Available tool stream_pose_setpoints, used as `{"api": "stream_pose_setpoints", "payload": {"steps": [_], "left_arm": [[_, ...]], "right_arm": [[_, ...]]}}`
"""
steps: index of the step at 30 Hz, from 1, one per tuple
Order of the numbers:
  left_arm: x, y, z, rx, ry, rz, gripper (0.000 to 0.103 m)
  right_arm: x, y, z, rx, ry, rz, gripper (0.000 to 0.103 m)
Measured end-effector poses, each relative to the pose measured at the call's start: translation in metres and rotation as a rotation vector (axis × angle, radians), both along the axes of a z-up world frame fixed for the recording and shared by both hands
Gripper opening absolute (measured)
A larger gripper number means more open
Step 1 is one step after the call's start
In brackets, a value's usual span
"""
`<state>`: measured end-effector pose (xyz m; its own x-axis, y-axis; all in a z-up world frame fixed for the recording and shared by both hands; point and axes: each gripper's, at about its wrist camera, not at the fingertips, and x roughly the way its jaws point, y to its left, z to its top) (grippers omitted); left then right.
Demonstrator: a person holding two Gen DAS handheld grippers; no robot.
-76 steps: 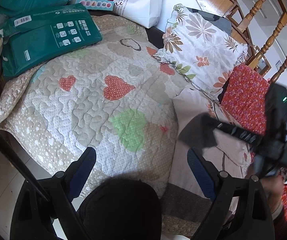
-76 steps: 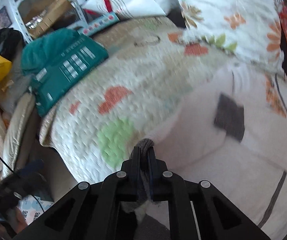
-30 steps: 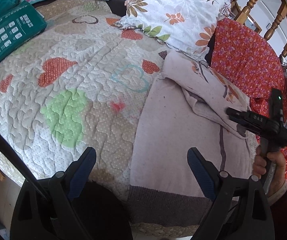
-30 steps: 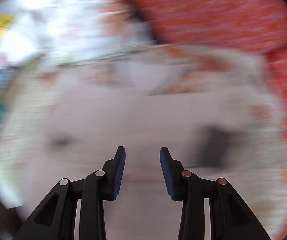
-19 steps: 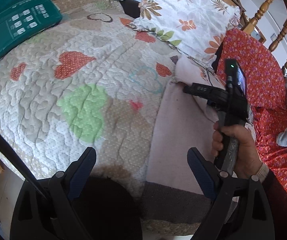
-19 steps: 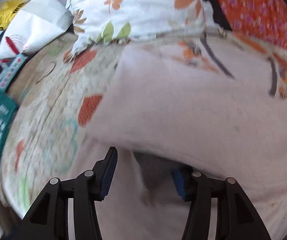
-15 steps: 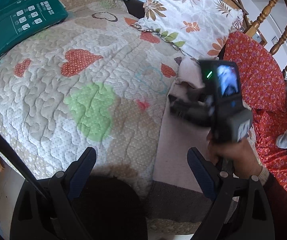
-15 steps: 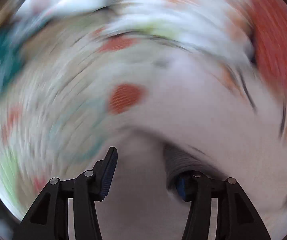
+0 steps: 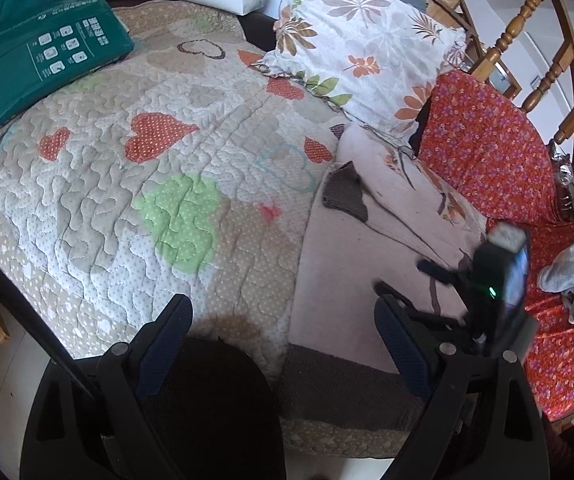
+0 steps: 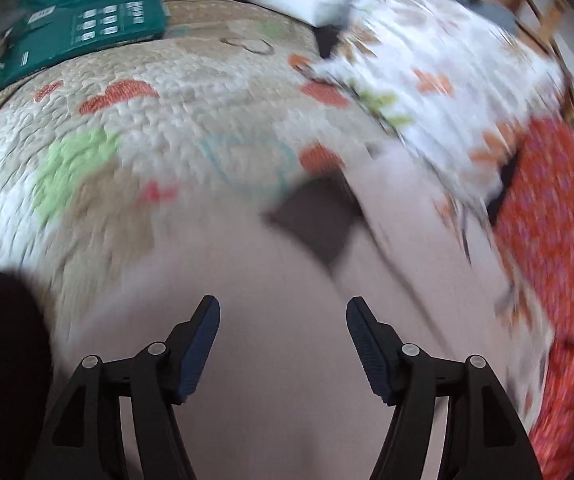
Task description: Fold small clothes
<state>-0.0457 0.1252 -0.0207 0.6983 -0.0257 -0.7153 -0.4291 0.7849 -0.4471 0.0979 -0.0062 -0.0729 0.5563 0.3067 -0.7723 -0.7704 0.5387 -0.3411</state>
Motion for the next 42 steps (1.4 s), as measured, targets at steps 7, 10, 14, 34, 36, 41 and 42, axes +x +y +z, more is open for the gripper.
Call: {"api": "stream_pose_setpoints", "payload": {"steps": [7,10,14,34,36,41,42], "left_arm": [[-0.021,-0.030,0.026,0.043,-0.039,-0.052,0.092],[-0.031,-0.044,0.041,0.095,-0.066,-0.092,0.092],[-0.036,-0.054,0.049,0.145,-0.067,-0.119,0.092],[0.052,-0.095,0.070,0.177,-0.108,-0.239,0.095],[0.077,-0.085,0.067,0.178,-0.104,-0.213,0.095],[0.141,-0.051,0.058,0.081,-0.058,-0.164,0.095],[0.154,-0.043,0.056,0.077,-0.049,-0.151,0.095]], "right_arm": [[0.018,-0.172,0.017,0.160,0.155,-0.424,0.070],[0.022,-0.237,0.035,0.255,0.175,-0.583,0.070],[0.008,-0.306,0.055,0.405,0.186,-0.700,0.070],[-0.010,-0.361,0.065,0.442,0.158,-0.822,0.079],[-0.010,-0.358,0.064,0.421,0.153,-0.834,0.079],[-0.007,-0.355,0.061,0.342,0.174,-0.871,0.079],[-0.007,-0.355,0.061,0.335,0.174,-0.873,0.079]]}}
